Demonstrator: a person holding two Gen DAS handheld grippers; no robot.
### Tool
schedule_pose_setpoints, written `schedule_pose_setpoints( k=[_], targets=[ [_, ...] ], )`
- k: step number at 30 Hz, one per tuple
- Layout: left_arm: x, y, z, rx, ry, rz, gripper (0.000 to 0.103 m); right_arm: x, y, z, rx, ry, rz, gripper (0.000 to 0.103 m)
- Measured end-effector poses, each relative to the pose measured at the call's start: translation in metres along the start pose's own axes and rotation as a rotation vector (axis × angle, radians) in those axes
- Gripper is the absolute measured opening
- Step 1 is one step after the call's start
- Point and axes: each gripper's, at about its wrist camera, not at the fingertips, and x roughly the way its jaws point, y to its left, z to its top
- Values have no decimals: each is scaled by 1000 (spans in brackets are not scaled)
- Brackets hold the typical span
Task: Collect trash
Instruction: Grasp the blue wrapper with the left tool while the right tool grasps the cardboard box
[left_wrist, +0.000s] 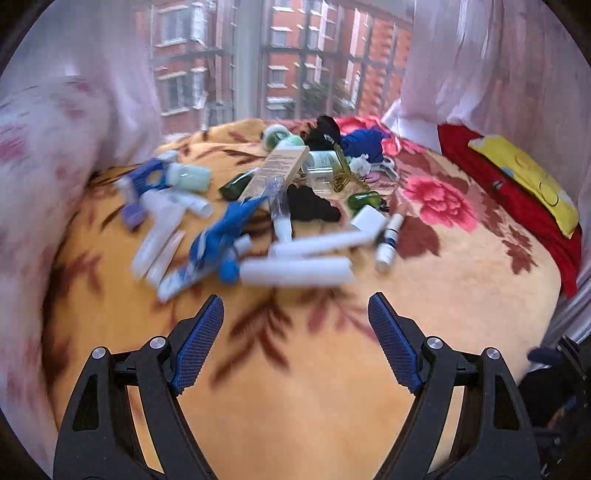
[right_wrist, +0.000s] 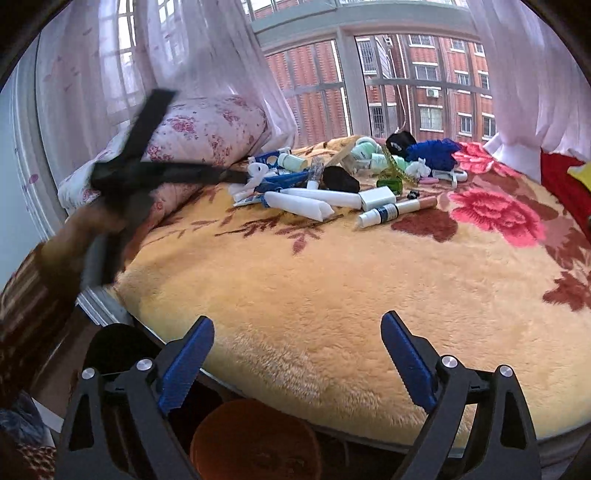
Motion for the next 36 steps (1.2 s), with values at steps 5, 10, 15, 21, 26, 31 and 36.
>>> schedule_pose_setpoints(
  k=[5, 10, 15, 21, 26, 31, 36],
  targets=[
    [63, 33, 39, 31, 57, 40, 79, 17, -13, -3, 22, 23, 0, 91],
    [113, 54, 56, 22, 141, 67, 76, 29, -23, 1, 47, 43, 22, 91],
    [145, 68, 57, -40, 203, 86, 39, 36, -21, 8, 36, 42, 50, 98],
    [87, 61, 43, -100, 26, 67, 29, 36, -14, 35, -27, -7, 24, 98],
    [28, 40, 20, -141, -83, 27, 29, 56, -14, 96, -72, -55, 11, 98],
    [-4, 17, -8, -125, -128, -6, 29, 133, -33, 185, 21, -35, 34, 98],
    [-12, 10, -30, -116, -127, -52, 30, 224, -64, 244, 212, 50, 95, 98]
  ],
)
